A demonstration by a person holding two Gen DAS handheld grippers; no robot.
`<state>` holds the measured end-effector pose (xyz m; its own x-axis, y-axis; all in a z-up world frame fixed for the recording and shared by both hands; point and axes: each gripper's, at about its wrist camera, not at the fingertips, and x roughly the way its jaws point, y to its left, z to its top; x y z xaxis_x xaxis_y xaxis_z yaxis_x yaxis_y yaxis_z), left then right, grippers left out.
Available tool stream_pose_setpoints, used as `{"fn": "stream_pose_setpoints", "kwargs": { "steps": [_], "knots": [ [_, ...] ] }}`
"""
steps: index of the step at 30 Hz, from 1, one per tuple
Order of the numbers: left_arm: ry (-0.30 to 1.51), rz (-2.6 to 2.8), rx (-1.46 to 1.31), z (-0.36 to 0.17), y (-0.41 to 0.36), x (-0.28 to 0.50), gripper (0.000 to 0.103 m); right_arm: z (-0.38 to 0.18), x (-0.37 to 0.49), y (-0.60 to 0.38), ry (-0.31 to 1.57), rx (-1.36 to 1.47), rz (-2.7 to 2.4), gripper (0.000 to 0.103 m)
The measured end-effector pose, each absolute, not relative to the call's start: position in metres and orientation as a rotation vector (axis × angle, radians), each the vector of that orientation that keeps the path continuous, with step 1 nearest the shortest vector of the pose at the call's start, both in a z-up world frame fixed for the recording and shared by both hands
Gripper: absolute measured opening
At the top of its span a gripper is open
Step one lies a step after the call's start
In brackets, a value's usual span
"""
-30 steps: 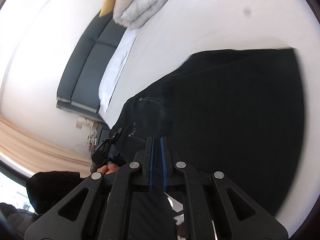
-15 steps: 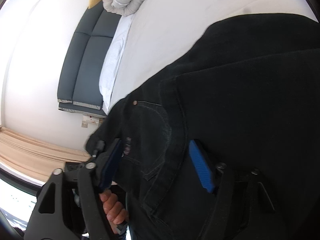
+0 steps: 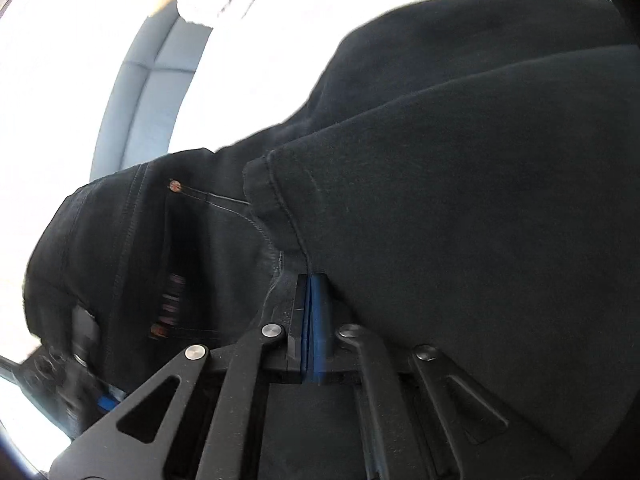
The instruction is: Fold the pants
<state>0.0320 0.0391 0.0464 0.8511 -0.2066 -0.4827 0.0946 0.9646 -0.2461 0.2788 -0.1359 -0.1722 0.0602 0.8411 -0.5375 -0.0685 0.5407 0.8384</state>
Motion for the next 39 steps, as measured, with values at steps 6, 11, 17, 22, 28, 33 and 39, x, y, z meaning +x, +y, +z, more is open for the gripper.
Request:
{"fn": "stream_pose_setpoints", "kwargs": {
  "steps": [6,11,17,22,28,33,39],
  "knots": [
    [0.561,-0.228,-0.092,0.041,-0.006,0.032,0.010,-0.142,0.263,-0.208,1.131,0.989,0.813,0.082],
    [0.585,-0.270,0.040,0.032,-0.040,0.028,0.010,-0.141,0.257,-0.237,1.142,1.113,0.881,0.082],
    [0.634,-0.281,0.174,0.012,-0.074,0.016,0.010,-0.144,0.255,-0.240,1.150,1.099,0.887,0.082],
    [0.661,-0.270,0.228,0.001,-0.087,0.015,0.010,-0.132,0.252,-0.251,1.121,1.086,0.862,0.082],
    [0.665,-0.263,0.316,-0.006,-0.103,0.009,0.010,-0.137,0.254,-0.252,1.201,0.931,0.734,0.076],
    [0.680,-0.269,0.339,-0.009,-0.101,0.013,0.010,-0.135,0.257,-0.249,1.215,0.802,0.695,0.034],
    [0.689,-0.288,0.353,-0.011,-0.105,0.016,0.010,-0.126,0.262,-0.251,1.198,0.691,0.685,0.020]
  ]
}}
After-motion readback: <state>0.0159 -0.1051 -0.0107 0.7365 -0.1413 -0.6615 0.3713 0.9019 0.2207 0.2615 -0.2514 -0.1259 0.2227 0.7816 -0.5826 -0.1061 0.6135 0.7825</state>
